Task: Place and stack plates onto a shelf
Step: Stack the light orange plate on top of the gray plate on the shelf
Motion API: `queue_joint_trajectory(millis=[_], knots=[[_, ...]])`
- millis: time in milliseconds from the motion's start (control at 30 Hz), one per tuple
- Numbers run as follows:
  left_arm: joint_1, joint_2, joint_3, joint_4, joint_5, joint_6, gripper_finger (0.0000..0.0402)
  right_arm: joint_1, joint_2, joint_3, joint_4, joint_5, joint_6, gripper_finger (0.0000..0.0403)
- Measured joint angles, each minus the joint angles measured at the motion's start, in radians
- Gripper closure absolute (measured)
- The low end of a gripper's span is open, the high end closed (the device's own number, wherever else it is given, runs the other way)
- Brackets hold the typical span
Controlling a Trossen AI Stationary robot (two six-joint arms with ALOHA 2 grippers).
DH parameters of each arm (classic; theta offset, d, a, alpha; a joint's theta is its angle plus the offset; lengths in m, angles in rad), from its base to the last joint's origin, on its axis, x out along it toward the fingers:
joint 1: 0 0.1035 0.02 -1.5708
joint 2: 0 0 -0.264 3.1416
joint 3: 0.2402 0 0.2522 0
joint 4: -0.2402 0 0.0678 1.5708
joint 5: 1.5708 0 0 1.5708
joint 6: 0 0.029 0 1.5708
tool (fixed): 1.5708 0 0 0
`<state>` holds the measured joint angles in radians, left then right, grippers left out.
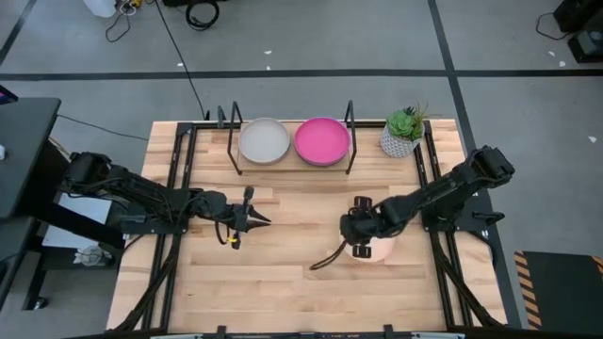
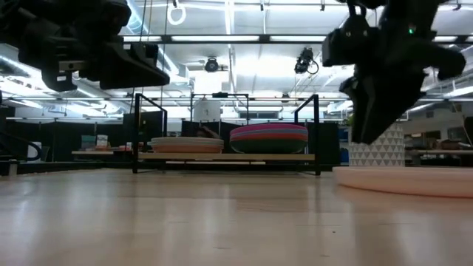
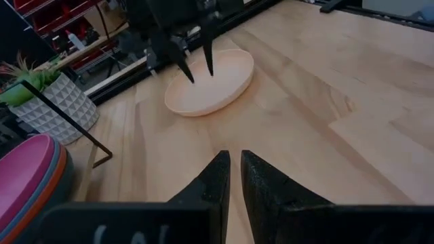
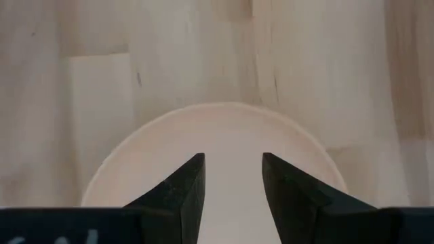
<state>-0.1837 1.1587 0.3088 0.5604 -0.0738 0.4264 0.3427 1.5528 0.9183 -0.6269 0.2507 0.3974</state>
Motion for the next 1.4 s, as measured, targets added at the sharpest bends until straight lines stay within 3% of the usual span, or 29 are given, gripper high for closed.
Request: queue_joint_trajectory(millis=[100, 233, 467, 600, 733, 1000, 1167, 1400], knots=[[0.000, 0.000, 0.000, -0.008, 0.000, 0.004, 0.0358, 0.004, 0.000, 0.050, -0.070, -0.099, 0.057, 0.0250], [0.000, 0.000, 0.000, -0.012, 0.000, 0.003, 0.0358, 0.071, 0.000, 0.047, -0.038, -0.215, 0.155, 0.0250], [0.002, 0.000, 0.000, 0.020, -0.015, -0.002, 0.0358, 0.228, 0.000, 0.014, -0.040, -0.121, 0.285, 0.0246], [0.005, 0.000, 0.000, 0.066, -0.106, -0.039, 0.0356, 0.276, 0.000, 0.013, -0.070, -0.115, 0.375, 0.0233], [0.022, 0.000, 0.000, 0.071, -0.106, -0.049, 0.0332, 0.296, 0.000, 0.013, -0.108, -0.119, 0.415, 0.0209], [0.065, 0.000, 0.000, 0.071, -0.106, -0.047, 0.0266, 0.284, 0.000, 0.013, -0.091, -0.172, 0.395, 0.0166], [0.065, 0.000, 0.000, 0.073, -0.105, -0.017, 0.0260, 0.292, 0.018, 0.013, -0.078, -0.145, 0.370, 0.0174], [0.062, 0.000, 0.000, 0.076, -0.105, -0.023, 0.0260, 0.296, 0.180, 0.091, -0.161, -0.194, 0.280, 0.0196]])
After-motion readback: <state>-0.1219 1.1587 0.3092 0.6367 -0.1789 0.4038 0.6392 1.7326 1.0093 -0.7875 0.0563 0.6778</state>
